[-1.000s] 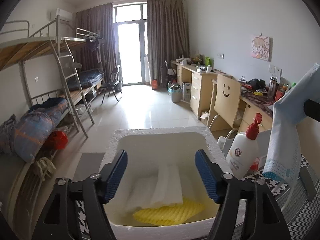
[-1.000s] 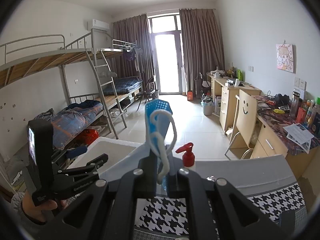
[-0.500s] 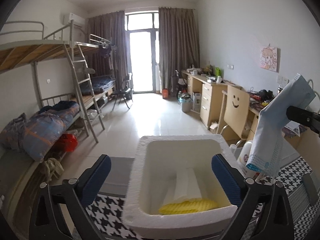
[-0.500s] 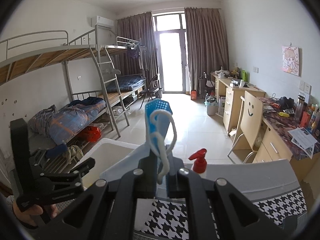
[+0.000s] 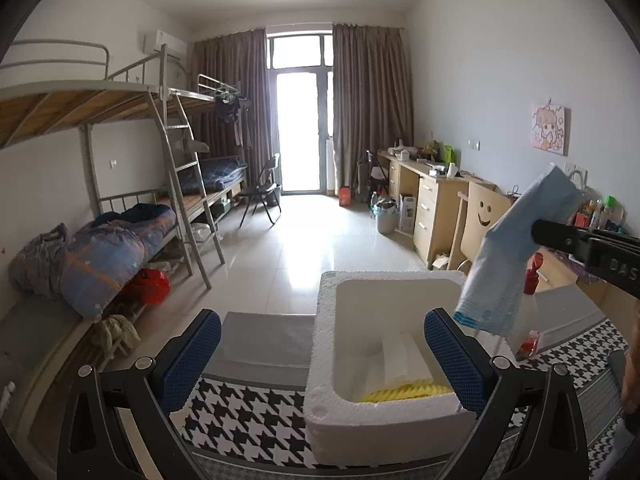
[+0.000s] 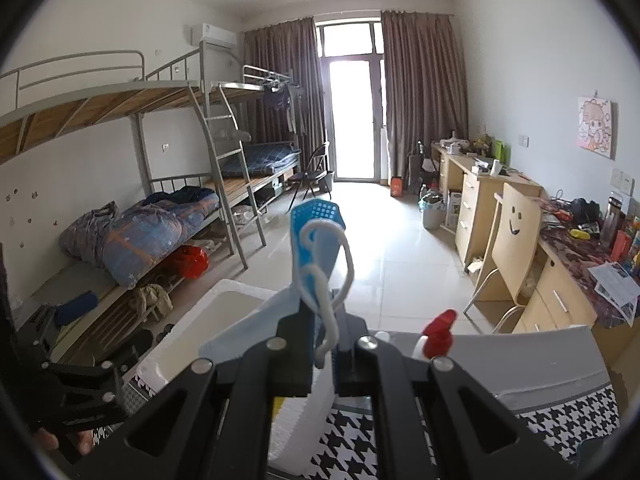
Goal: Organize soft objects
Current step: 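Lower the blue mask into the foam box and open the right tool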
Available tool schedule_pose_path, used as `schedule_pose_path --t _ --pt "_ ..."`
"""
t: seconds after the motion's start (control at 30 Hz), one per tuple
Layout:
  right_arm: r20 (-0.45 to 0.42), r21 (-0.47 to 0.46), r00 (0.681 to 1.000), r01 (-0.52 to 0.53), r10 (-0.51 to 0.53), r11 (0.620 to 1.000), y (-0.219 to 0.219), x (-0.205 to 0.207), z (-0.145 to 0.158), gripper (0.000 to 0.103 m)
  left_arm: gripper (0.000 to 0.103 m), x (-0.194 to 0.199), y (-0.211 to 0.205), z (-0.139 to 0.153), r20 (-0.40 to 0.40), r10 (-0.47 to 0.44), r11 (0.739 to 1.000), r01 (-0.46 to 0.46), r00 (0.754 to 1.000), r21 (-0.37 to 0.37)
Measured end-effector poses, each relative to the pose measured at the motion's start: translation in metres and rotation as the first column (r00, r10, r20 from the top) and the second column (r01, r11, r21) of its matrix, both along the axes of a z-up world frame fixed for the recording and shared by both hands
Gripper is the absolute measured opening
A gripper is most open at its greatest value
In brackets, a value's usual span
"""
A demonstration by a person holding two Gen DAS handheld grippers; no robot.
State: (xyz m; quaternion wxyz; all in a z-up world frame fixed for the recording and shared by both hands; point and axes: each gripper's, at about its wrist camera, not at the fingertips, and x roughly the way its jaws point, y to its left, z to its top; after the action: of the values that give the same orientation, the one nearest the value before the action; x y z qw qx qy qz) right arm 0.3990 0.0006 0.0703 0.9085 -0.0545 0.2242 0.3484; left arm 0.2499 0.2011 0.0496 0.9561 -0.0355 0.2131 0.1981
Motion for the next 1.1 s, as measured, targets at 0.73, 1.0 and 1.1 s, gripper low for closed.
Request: schedule_pose_path --t 0.73,1.0,1.1 --pt "-0.049 -0.099 0.998 -0.03 0.025 0.995 0.052 0.006 -0.027 0.009 0.102 -0.032 0.016 -0.014 -0.008 0.033 0.999 -0.033 0.999 -0.023" --pt "-0.077 -0.155 0.996 -0.053 0.042 0.986 0.069 0.006 -0.04 0.009 0.102 -0.036 0.023 -0.02 -0.013 0.033 0.999 -0.034 0.999 -0.033" --pt "-0.098 -0.182 0.994 -0.072 0.055 0.981 0.076 0.006 -0.045 0.01 0.102 -0.037 0.023 -0.021 -0.015 0.036 0.999 -0.037 0.999 -0.037"
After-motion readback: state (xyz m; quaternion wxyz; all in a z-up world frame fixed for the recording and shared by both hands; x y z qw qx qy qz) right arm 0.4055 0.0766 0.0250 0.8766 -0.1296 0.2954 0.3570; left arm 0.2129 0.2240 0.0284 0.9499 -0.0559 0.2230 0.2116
